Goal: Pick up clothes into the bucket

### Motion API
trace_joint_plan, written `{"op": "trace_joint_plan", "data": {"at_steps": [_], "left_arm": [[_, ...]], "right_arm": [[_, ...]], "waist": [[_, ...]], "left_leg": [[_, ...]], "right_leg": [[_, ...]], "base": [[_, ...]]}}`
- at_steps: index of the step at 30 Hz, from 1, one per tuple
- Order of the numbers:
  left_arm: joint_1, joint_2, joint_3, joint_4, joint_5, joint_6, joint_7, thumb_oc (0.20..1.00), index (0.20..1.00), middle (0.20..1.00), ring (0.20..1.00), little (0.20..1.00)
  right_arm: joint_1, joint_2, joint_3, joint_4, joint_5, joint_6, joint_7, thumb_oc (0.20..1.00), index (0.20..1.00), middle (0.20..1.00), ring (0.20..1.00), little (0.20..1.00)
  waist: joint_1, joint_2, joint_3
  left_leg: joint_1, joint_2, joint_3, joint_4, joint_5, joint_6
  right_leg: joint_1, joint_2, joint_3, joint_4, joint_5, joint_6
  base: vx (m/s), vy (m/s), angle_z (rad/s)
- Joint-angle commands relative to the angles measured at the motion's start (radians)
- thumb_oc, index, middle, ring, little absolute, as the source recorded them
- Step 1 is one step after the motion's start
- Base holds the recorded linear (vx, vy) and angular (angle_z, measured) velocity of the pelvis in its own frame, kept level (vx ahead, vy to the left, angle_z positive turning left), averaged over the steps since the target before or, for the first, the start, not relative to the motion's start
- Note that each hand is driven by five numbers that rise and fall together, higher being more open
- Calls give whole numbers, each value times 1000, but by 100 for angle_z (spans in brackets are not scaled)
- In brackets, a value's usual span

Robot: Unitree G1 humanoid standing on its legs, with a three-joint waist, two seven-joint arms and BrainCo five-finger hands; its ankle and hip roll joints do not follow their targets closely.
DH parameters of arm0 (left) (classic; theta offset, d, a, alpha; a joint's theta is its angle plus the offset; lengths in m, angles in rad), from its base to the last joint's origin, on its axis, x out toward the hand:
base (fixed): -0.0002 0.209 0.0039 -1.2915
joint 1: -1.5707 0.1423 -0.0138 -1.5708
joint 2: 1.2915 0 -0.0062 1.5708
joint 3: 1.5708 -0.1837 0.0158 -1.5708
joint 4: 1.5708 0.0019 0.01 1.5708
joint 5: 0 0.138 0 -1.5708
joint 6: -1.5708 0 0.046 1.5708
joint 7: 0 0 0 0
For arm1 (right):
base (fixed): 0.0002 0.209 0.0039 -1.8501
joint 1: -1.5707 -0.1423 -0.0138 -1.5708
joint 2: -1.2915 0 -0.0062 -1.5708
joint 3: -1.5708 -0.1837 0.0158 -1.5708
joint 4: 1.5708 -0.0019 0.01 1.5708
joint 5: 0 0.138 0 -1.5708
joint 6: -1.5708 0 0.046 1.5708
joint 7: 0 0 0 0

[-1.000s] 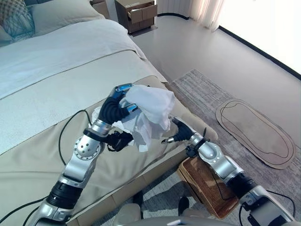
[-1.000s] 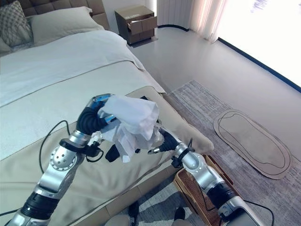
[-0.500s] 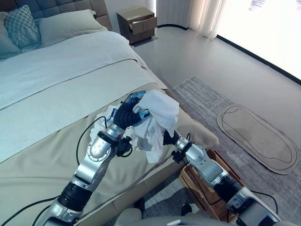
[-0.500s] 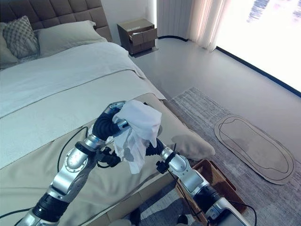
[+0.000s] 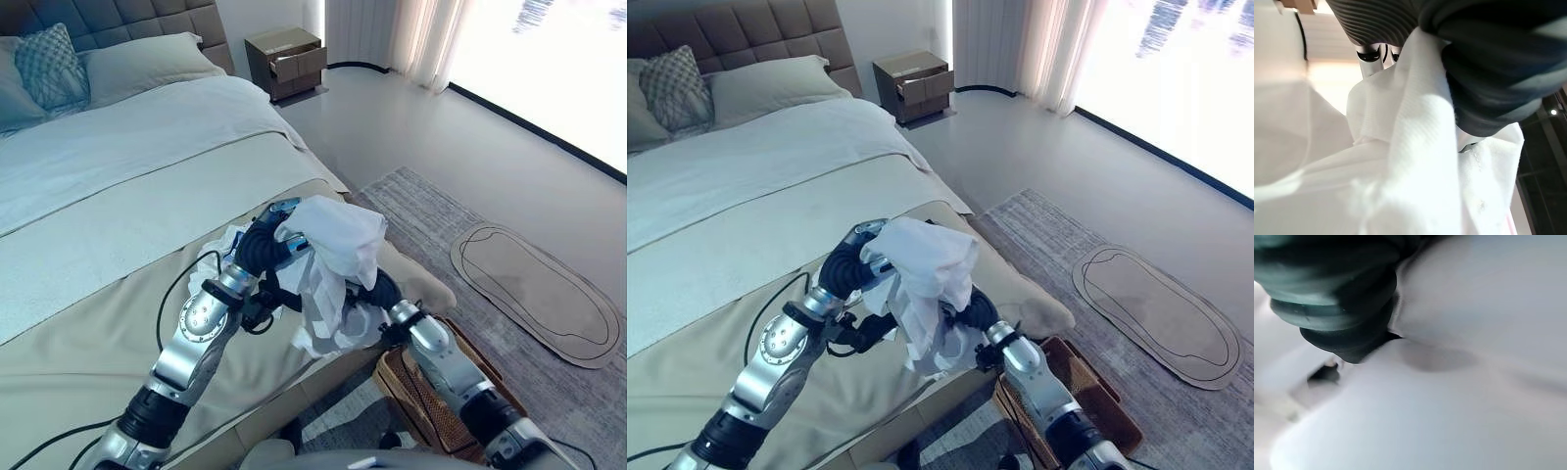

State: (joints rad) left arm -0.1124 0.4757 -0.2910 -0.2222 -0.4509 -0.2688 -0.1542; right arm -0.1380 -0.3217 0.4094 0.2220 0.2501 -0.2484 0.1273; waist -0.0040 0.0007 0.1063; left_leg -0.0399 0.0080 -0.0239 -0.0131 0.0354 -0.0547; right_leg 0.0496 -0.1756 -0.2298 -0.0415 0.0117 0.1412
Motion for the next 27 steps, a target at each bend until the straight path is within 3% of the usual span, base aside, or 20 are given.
{"op": "trace_joint_plan", "data": {"at_steps": [1,4,5,6,7,9,11,12,18,27], "left_arm": [[-18,-15,118,-33,23,-67,44,200,200,200,200,200],[22,-23,148,-1,64,-83,74,200,200,200,200,200],[54,-34,185,28,74,-52,82,200,200,200,200,200],[67,-50,183,39,92,-80,104,200,200,200,200,200],[66,-52,179,41,93,-82,105,200,200,200,200,200],[85,-61,180,131,127,-95,114,200,200,200,200,200],[79,-54,145,228,156,-90,105,862,862,862,862,862],[76,-48,130,269,181,-82,106,1000,1000,1000,1000,1000],[92,-36,113,380,277,-68,97,1000,1000,1000,1000,1000],[141,-53,134,414,227,-73,42,1000,1000,1000,1000,1000]], "right_arm": [[16,18,-63,-116,92,-33,-26,200,200,200,200,200],[21,-30,-124,-80,-17,-69,-87,200,200,200,200,200],[64,-14,-174,-56,59,6,-98,200,200,200,200,200],[77,-43,-216,-143,48,-50,-71,200,200,200,200,200],[82,-46,-219,-148,48,-49,-69,200,200,200,200,200],[88,-19,-298,-98,60,-100,-128,200,200,200,200,200],[91,6,-323,-86,99,-117,-135,200,200,200,200,200],[91,14,-342,-70,135,-125,-132,200,200,200,200,200],[96,-4,-433,-63,161,-134,-161,200,200,200,200,200],[109,-55,-588,-8,115,-147,-235,200,200,200,200,200]], "waist": [[-4,-40,-37],[0,-40,-38],[-2,-49,-38],[-3,-48,-38],[-1,-46,-38],[-8,-48,-36],[-13,-45,-39],[-14,-44,-40],[-27,-45,-48],[-37,-52,-49]], "left_leg": [[13,40,16,47,-79,3],[13,40,15,46,-79,4],[12,42,18,46,-77,0],[11,41,16,46,-77,4],[12,41,16,46,-78,4],[10,43,17,48,-78,3],[11,43,19,48,-79,3],[12,44,20,47,-80,4],[19,46,27,43,-84,4],[20,46,29,42,-86,6]], "right_leg": [[-59,-64,0,16,84,40],[-58,-63,0,15,83,40],[-61,-61,3,14,84,40],[-63,-61,4,15,84,40],[-62,-61,4,15,83,40],[-64,-60,5,18,82,42],[-63,-60,7,18,82,43],[-63,-59,9,18,81,43],[-66,-55,18,18,80,43],[-72,-49,30,21,79,43]], "base": [[0,0,0],[6,-6,-6],[1,-13,-4],[0,0,0],[9,-6,-4],[0,0,0],[6,0,-2],[0,0,0],[1,0,-1],[3,-3,-2]]}}
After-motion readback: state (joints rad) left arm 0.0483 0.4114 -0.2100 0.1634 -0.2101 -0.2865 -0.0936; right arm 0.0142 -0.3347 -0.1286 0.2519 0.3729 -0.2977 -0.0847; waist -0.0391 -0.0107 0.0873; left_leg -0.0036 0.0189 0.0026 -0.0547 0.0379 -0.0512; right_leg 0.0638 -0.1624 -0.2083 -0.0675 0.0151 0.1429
